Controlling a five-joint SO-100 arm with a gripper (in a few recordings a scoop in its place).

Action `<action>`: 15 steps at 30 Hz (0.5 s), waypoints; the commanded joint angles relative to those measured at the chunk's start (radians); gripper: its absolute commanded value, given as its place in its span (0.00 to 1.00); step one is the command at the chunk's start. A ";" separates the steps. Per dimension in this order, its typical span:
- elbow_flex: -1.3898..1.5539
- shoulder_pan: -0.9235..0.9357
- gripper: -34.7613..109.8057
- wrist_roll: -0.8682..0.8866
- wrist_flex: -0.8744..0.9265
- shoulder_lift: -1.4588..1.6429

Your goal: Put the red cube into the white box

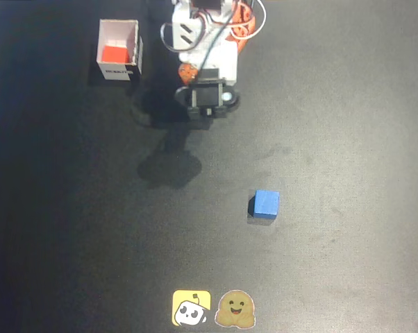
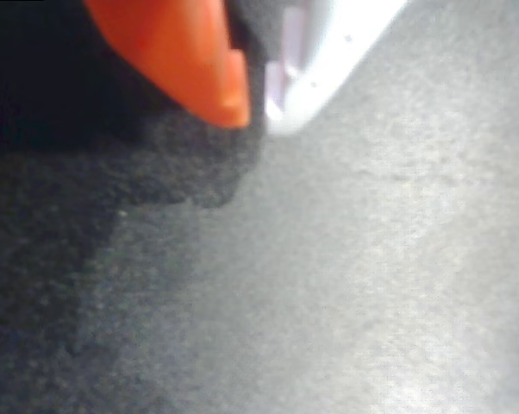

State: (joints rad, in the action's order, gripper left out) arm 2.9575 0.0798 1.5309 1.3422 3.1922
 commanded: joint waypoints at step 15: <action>-0.003 -0.008 0.24 0.008 -0.025 0.003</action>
State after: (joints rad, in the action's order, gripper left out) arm 2.9575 0.0752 1.5309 1.3208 3.1922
